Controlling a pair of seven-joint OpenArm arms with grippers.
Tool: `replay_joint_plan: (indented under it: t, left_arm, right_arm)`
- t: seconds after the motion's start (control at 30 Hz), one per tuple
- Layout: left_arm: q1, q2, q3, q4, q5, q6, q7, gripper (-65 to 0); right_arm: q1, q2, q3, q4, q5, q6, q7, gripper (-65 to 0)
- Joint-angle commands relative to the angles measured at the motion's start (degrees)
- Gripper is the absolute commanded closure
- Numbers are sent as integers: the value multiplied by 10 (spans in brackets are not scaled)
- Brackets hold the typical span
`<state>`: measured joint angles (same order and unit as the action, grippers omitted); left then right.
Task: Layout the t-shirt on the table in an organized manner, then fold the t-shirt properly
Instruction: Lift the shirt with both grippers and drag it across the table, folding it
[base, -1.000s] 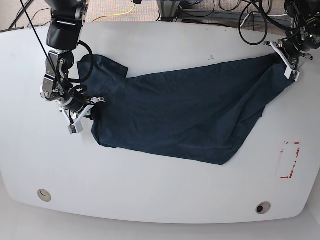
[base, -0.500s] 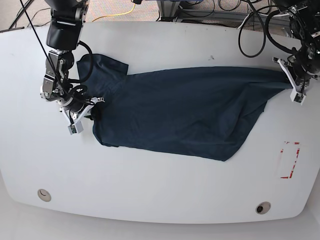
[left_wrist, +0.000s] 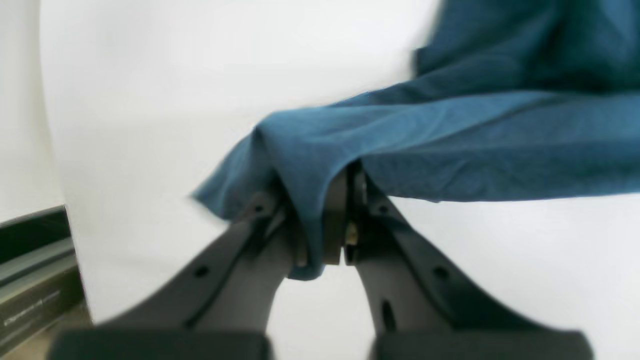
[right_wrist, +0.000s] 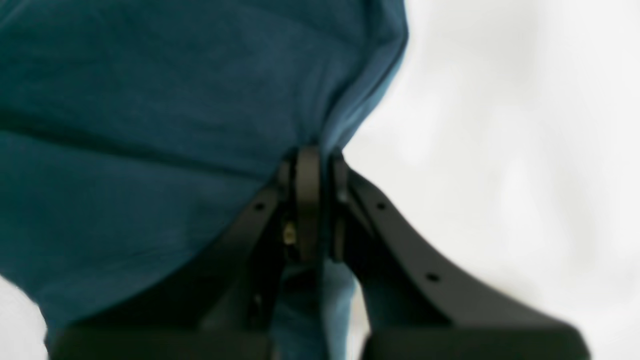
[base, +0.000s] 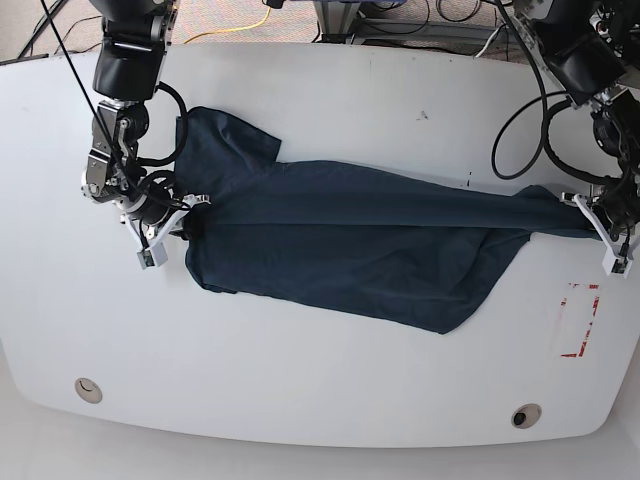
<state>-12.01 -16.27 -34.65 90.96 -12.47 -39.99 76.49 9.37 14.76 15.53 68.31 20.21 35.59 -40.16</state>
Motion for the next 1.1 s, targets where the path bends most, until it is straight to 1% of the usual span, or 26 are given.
replay_joint_plan:
  t: [0.0, 0.07, 0.5, 0.67, 0.87, 1.07]
  left_arm:
    - [-40, -10, -2, -16, 11, 0, -8, -53]
    - [-56, -10, -2, -27, 13, 0, -8, -63]
    - [-95, -10, -1, -27, 13, 0, -8, -63]
    - [-114, -10, -1, -27, 13, 0, -8, -63]
    - [-130, -12, -1, 17, -7, 0, -8, -63]
    - [-149, -11, -1, 65, -32, 0, -7, -63]
  right_arm:
    - [9, 8, 2, 8, 1, -2, 0, 0]
    - [9, 8, 2, 8, 1, -2, 0, 0]
    - [10, 8, 2, 11, 1, -2, -1, 0]
    - [9, 8, 2, 61, -1, -2, -1, 0]
    - [12, 9, 3, 157, -4, -2, -46, 0]
    - [35, 11, 4, 219, -5, -3, -80, 0]
